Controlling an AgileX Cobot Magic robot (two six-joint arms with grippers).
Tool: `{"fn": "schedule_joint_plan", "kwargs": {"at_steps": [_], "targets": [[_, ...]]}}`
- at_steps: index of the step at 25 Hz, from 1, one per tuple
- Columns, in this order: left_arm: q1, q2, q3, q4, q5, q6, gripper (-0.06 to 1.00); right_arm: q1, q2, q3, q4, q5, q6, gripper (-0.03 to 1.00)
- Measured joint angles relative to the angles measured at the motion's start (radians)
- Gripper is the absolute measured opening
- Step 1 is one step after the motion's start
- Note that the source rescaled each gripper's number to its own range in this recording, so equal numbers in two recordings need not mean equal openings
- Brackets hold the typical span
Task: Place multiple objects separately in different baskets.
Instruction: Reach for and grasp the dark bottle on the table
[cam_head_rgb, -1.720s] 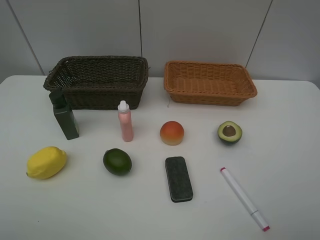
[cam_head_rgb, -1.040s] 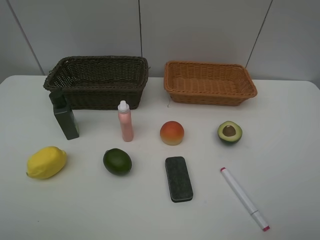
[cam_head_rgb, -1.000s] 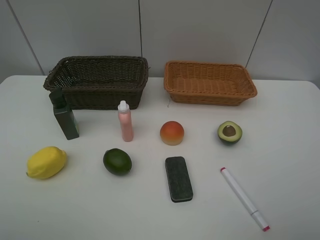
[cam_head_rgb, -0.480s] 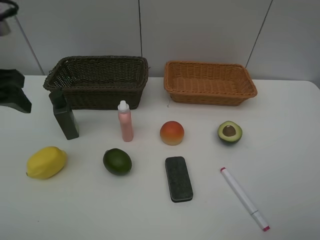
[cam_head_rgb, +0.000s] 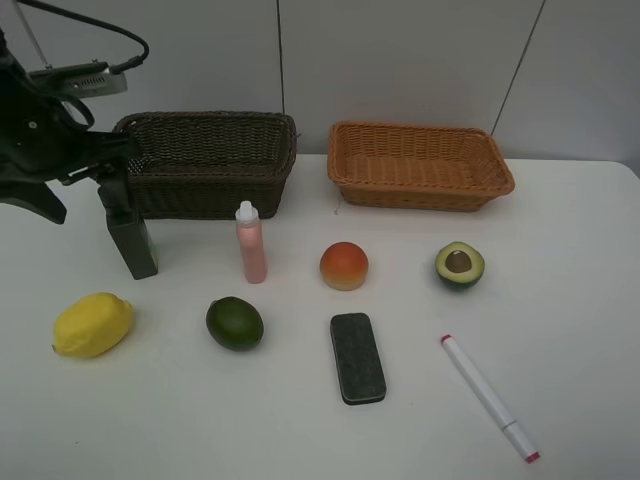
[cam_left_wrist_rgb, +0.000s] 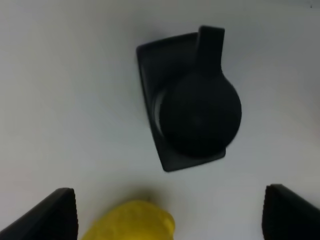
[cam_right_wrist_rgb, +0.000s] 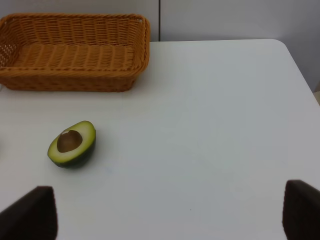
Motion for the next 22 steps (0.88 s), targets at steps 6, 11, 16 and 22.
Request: {"fn": "schedule_joint_plan", "kwargs": {"at_steps": [6,11,16,22], "targets": [[0.000,0.114,-0.054,-0.013,-0.056,0.000,0.92,0.000,0.000,0.000,0.000,0.000,0.000,0.99],[0.000,0.166,-0.061,-0.016,-0.081,0.000,0.91,0.000,0.000,0.000,0.000,0.000,0.000,0.99],[0.000,0.171,-0.062,-0.017,-0.100,0.000,0.81,0.000,0.000,0.000,0.000,0.000,0.000,0.99],[0.000,0.171,-0.062,-0.014,-0.093,-0.001,0.15,0.000,0.000,0.000,0.000,0.000,0.000,0.99]]}}
